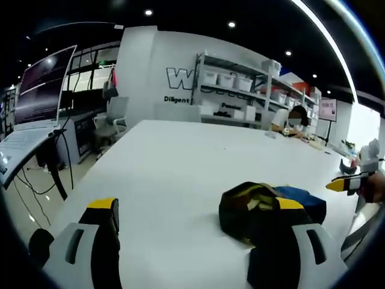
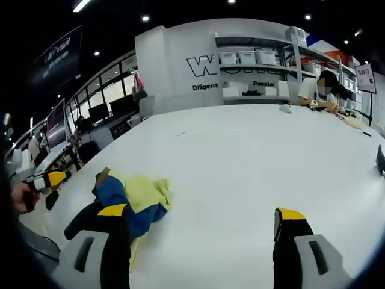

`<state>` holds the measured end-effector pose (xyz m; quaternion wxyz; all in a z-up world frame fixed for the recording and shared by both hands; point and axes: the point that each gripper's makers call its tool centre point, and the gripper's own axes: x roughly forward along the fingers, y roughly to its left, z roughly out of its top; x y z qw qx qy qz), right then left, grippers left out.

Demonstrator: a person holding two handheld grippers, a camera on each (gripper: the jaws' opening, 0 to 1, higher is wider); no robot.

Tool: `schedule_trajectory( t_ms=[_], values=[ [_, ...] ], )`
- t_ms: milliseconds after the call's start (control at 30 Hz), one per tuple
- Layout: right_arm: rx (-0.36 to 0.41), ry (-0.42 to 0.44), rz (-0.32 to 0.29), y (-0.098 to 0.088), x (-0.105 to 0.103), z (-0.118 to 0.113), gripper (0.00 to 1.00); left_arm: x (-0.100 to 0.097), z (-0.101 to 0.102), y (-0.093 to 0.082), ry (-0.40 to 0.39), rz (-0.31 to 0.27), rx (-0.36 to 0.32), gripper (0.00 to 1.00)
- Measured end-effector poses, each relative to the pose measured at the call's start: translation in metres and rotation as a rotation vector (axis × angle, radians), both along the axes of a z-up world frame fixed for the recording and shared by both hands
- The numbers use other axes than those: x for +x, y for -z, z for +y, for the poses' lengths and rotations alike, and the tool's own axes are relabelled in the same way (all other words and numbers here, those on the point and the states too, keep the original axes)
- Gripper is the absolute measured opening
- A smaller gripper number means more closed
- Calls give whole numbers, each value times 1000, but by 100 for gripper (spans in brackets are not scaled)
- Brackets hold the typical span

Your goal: Fold the garment on the visible template until the final outline fits inside the template.

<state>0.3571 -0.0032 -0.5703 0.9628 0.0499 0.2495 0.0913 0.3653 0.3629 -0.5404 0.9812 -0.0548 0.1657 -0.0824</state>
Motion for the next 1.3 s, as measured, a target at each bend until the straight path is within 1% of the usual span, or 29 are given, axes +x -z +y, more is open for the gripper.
schedule_trajectory(
  t_ms=[33,67,100,167,200,367,400,533,667,800,900,1000,1167,1267,1300],
  values=[
    [0,3,-1,0,0,0,99,0,0,-1,0,-3,2,99],
    [12,13,-16,-3,1,-2,99,0,1,-1,1,-3,11,99],
    [23,23,-48,-9,4,-3,99,0,1,0,2,-1,15,99],
    [8,30,-58,-12,3,-6,99,-1,1,1,2,7,12,99],
    [-12,36,-70,-14,4,-8,99,-1,1,0,0,7,-2,99],
    [-12,16,-49,-9,3,-2,99,-3,0,-1,2,5,-5,99],
    [-29,11,-42,-8,3,-2,99,-3,-1,-1,5,4,-10,99],
    [-36,8,-40,-7,3,-2,99,-2,-3,-4,14,-4,-26,99],
    [-37,7,-33,-6,3,-3,99,-2,-7,-7,35,-15,-16,99],
    [-45,1,-40,-7,2,-2,99,-2,-7,-7,35,-16,-26,99],
    [-63,-26,-45,-9,2,4,99,-2,-8,-8,36,-17,-31,99],
    [-89,-51,-46,-10,2,9,99,-1,-11,-9,48,-20,-21,99],
    [-72,-58,-45,-11,3,10,99,0,-12,-10,54,-22,-14,99],
    [-75,-55,-57,-16,5,8,99,1,-13,-8,61,-15,-4,99],
    [-49,-66,-96,-26,8,13,99,0,-15,-7,68,-7,-9,99]
  ],
)
